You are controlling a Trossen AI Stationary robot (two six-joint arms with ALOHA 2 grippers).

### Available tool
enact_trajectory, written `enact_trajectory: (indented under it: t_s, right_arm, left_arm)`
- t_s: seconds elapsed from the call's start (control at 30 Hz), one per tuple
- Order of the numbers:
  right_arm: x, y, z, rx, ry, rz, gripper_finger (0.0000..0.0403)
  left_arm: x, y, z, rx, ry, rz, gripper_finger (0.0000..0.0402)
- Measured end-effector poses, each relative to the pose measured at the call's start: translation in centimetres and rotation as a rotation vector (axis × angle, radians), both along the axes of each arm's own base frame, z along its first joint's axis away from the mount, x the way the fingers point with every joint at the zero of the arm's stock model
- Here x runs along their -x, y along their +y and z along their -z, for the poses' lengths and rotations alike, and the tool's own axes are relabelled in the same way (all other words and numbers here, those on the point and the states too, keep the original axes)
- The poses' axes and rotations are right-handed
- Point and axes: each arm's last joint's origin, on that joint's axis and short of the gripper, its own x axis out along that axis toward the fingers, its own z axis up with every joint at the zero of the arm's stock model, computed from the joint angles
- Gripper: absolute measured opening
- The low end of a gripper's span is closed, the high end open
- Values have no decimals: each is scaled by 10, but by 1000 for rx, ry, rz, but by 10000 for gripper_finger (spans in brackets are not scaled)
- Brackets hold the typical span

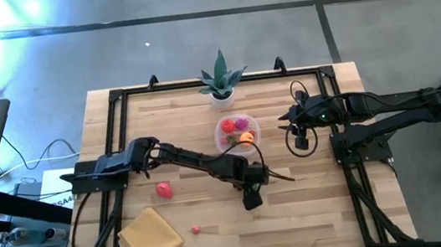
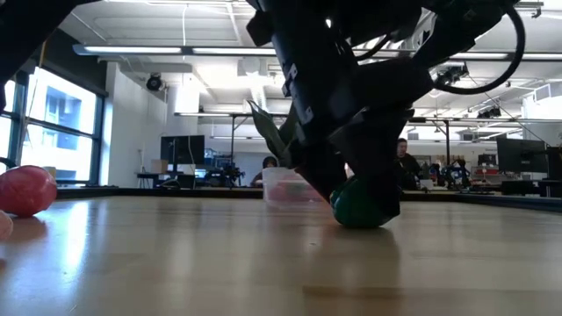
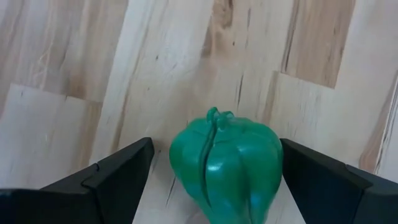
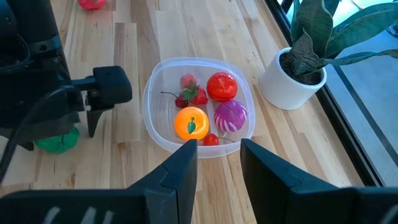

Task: Pick and placing Produce into tupperware
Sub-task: Put the green bell pepper into the transparent container

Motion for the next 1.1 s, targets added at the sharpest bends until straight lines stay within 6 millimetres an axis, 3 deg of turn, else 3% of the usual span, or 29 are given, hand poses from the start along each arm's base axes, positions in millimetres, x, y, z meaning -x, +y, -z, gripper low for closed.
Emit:
enact_trajectory:
  t_s: [0.2,0.73,1.1]
  right_arm:
    - [0,0,0,0,0,0,113]
    - [0,0,0,0,0,0,113]
    - [0,0,0,0,0,0,113]
  left_arm:
    - [0,1,0,23,3,-56,326]
    - [1,1,0,11,6,-56,240]
    - [0,0,0,-5,2,43,236]
